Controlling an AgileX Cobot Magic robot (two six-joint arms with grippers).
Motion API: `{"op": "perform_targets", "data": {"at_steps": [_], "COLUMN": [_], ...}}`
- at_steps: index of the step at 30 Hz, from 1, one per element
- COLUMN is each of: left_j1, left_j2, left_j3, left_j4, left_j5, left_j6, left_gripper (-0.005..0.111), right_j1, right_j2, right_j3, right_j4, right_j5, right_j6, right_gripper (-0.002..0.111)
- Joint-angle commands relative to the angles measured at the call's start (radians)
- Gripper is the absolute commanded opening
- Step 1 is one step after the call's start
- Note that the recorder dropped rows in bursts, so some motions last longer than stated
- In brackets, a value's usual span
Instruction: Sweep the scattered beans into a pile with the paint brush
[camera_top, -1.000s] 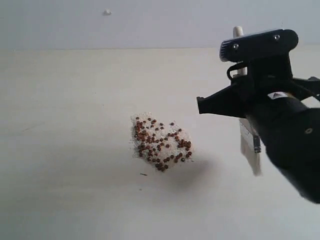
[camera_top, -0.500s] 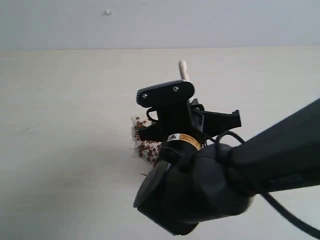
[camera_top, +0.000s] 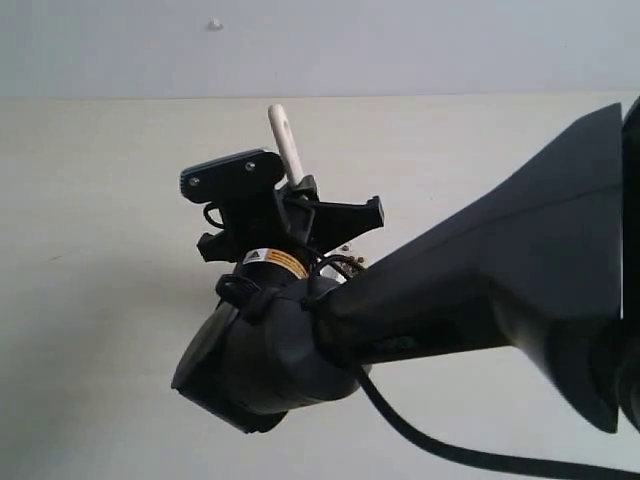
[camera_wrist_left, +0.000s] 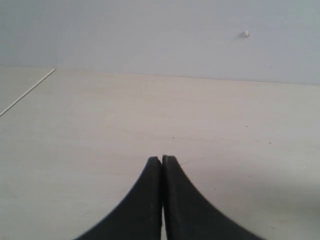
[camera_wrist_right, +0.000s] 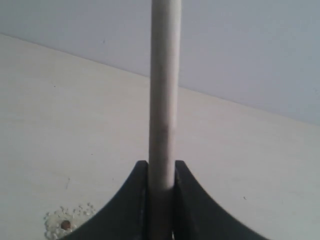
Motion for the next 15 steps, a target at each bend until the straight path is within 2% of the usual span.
{"op": "perform_targets", "data": {"at_steps": [1,7,15], "left_j1": [-0.002,-0.002,-0.002], "left_j2": [-0.006,-0.006,-0.006], "left_j3": [0.004,0.004,0.004], "left_j4": [0.004,0.004,0.004], "left_j5": [-0.006,-0.006,-0.006], "left_j6": [0.004,0.004,0.004], "left_gripper": [0.0,0.0,0.0], "right_j1": [0.001,0.001,-0.032], "right_j2": [-0.037,-0.133,-0.186], "right_j3": [-0.024,0.011,0.162], "right_j4": [0.015,0.065,0.035], "right_j5": [-0.004,-0.004,-0.004], "right_j6": [-0.082,-0.144,-0.149], "right_gripper": [0.0,0.0,0.0]}}
